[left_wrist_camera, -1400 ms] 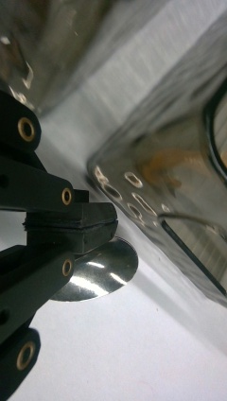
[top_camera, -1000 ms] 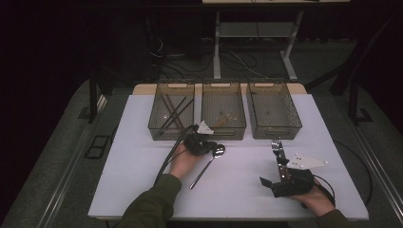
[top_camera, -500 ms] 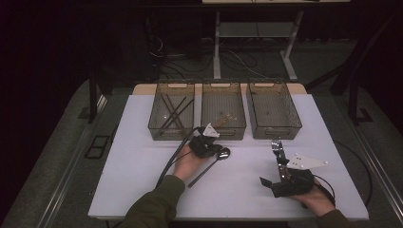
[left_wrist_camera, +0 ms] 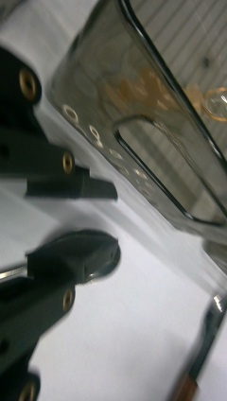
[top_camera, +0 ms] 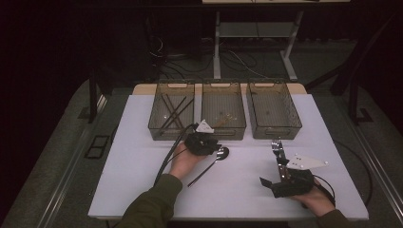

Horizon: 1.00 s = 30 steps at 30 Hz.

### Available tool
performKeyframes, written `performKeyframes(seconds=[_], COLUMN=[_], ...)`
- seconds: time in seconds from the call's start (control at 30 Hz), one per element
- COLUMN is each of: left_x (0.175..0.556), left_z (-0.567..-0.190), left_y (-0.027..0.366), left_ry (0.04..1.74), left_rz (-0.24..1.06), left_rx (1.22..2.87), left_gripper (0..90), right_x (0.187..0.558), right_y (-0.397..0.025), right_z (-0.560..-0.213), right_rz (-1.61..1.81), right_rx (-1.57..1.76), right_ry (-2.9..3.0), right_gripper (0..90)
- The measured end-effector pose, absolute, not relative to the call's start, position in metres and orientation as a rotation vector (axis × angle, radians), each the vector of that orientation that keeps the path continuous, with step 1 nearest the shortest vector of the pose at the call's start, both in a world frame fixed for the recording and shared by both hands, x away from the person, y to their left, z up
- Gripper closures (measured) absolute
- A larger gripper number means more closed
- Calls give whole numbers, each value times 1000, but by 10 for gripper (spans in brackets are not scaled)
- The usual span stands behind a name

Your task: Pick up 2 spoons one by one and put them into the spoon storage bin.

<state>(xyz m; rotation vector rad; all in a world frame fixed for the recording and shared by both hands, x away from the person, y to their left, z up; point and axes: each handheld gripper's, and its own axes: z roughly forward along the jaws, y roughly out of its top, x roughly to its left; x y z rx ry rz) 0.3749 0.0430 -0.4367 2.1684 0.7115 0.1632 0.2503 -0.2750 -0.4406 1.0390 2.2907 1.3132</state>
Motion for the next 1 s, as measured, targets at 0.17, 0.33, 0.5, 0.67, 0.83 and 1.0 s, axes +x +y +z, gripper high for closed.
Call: performKeyframes(seconds=[0.17,0.33,0.5,0.67,0.83,1.0], left_x=[370,368,367,364,359,355], left_z=[-440,-447,-450,-450,-449,-448], left_y=[37,31,27,25,18,13], left_ry=[686,686,688,680,647,607], left_rz=[125,111,128,164,194,227], left_rx=[2196,2229,2243,2265,2290,2328], left_gripper=[525,502,512,535,540,582], right_x=[250,250,250,250,250,250], right_y=[-275,-275,-275,-275,-274,-274], right_z=[-440,-440,-441,-441,-441,-441], right_rz=[1313,1312,1306,1305,1306,1303], right_rx=[1034,1027,1029,1029,1033,1032], right_ry=[2292,2291,2295,2295,2294,2296], right_gripper=[19,19,19,19,19,19])
